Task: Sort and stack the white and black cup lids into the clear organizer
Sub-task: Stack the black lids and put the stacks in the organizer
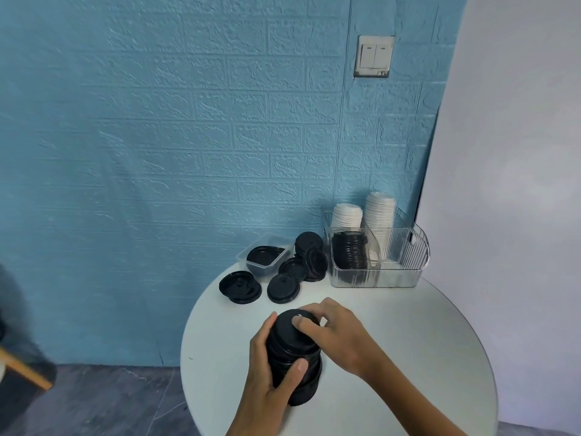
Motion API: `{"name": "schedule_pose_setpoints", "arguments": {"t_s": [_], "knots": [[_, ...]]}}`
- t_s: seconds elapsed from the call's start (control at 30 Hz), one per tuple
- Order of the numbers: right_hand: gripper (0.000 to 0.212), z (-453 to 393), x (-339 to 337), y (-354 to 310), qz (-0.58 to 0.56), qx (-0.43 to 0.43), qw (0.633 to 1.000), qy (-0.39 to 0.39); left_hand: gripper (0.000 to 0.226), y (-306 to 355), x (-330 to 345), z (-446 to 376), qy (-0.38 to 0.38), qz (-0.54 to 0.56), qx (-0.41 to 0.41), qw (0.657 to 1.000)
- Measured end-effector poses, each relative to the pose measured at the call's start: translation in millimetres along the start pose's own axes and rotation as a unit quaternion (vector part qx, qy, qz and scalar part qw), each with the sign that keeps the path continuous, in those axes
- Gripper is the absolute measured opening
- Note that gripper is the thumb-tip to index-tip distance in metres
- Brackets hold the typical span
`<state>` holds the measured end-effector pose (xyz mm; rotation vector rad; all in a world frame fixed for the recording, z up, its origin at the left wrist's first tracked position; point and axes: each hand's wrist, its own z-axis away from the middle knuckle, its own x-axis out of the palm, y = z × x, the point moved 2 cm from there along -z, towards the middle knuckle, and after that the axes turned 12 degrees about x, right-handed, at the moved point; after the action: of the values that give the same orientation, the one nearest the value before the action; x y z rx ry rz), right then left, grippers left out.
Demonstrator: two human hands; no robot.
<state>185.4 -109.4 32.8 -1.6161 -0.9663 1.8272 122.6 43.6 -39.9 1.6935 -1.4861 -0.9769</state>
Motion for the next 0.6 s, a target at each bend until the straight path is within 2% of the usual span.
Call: {"name": "schedule_pose_setpoints", "arguments": {"t_s": [0.1, 0.23, 0.4, 0.53, 0.6], "knots": [[0.043, 0, -1, -2, 0.013, -0.001, 1.000, 0.025, 0.087, 1, 0, -1, 0.008, 0.003, 0.006, 1.000], [0.043, 5, 1, -6, 0.008, -0.018, 1.000, 0.024, 0.089, 3, 5, -3, 0.014, 0.005, 0.005, 1.000], [0.049, 8, 3, -12, 0.062, -0.010, 0.997, 0.055, 0.093, 5, 9, -3, 0.015, -0.022, 0.033, 0.999], [0.044, 9, 10, -8, 0.077, -0.003, 0.996, 0.047, 0.073, 4, 9, -4, 0.017, -0.047, 0.061, 0.997], [0.053, -1, 7, -2, 0.034, 0.031, 0.999, -0.004, 0.063, 4, 8, -4, 0.018, -0.051, 0.067, 0.996]]}}
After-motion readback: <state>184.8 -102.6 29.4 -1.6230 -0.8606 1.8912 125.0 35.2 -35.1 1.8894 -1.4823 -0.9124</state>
